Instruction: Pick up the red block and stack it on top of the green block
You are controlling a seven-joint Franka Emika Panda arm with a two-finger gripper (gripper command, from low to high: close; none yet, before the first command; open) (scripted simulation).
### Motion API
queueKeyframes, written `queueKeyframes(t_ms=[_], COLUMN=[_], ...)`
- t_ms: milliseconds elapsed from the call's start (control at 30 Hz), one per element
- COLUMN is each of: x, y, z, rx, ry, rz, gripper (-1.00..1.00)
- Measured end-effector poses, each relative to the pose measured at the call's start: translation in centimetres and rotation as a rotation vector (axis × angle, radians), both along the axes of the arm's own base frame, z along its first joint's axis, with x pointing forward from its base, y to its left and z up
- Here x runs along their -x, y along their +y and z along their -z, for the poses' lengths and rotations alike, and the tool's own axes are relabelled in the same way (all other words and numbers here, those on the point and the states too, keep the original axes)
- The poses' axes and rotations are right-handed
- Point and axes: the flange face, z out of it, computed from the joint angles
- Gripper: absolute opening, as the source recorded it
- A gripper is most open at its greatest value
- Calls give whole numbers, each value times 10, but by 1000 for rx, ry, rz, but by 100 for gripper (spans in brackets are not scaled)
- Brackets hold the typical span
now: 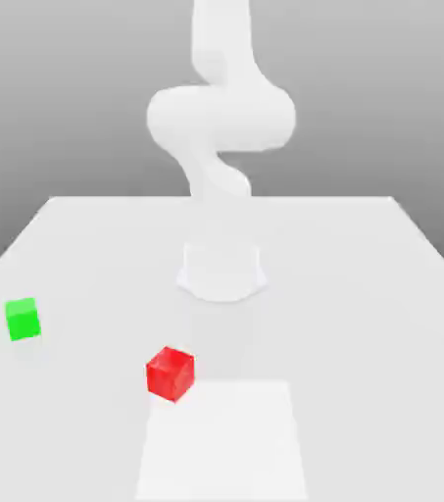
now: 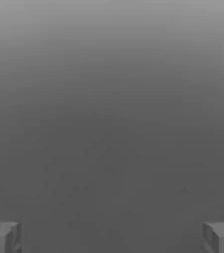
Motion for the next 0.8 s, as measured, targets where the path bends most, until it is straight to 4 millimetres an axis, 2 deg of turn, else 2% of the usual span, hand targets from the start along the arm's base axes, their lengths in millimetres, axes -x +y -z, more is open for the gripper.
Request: queueKeyframes(t_ms=[133, 233, 300, 400, 600, 667, 767, 800], x=[-31, -38, -35, -18, 45, 52, 56, 57], y=[-18, -31, -40, -51, -66, -66, -66, -66], z=[99, 174, 225, 300, 452, 480, 507, 514], rx=[-36, -64, -83, -115, -178, -183, -185, -185], ry=[146, 254, 328, 444, 677, 700, 705, 706], rz=[84, 150, 197, 272, 425, 439, 444, 445], gripper=[0, 0, 0, 0, 0, 0, 0, -100])
